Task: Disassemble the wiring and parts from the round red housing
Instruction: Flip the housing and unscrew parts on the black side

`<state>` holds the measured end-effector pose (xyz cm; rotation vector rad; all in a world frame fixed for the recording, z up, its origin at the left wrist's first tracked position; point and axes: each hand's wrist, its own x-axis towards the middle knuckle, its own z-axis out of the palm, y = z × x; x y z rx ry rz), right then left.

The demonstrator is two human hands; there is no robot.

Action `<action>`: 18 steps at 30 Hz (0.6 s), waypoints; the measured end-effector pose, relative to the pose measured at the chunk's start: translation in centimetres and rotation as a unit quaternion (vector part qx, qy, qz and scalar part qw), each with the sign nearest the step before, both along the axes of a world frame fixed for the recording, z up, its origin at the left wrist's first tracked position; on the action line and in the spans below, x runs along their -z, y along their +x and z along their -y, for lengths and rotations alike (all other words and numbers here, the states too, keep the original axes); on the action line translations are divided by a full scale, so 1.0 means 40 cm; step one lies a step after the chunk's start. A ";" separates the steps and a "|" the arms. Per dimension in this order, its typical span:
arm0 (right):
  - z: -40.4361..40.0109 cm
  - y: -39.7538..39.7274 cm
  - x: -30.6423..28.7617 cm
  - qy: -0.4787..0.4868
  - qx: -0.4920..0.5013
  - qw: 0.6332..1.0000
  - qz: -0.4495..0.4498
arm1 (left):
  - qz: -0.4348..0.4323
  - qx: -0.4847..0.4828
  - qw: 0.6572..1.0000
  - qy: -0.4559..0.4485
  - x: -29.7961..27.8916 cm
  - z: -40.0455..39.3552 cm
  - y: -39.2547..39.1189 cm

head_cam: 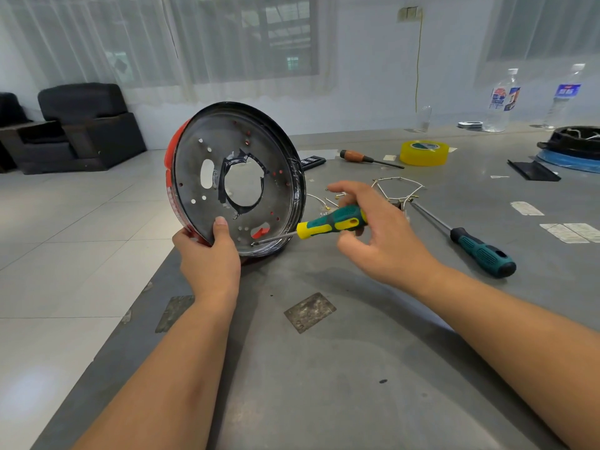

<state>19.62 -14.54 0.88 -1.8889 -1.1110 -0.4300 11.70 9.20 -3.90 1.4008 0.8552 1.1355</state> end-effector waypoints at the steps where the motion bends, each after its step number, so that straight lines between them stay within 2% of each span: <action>1: 0.001 0.001 -0.001 0.000 0.003 1.000 0.006 | 0.000 0.000 1.000 0.000 0.000 0.000 -0.001; 5: 0.000 0.014 0.002 -0.005 0.058 0.998 -0.005 | -0.003 0.006 1.000 0.003 0.001 0.000 0.000; 10: 0.001 0.007 0.003 0.016 0.000 1.000 0.002 | 0.017 0.022 0.999 -0.016 -0.001 -0.003 0.001; 13: 0.000 0.008 -0.004 -0.016 0.056 0.998 -0.017 | 0.021 0.020 0.999 -0.021 -0.001 -0.005 0.000; 15: 0.001 0.011 -0.005 -0.053 0.095 0.994 0.001 | 0.020 0.020 0.999 -0.022 -0.001 -0.004 0.000; 18: 0.002 0.014 -0.003 -0.024 0.050 0.998 -0.016 | 0.024 0.020 0.999 -0.020 -0.002 -0.004 0.000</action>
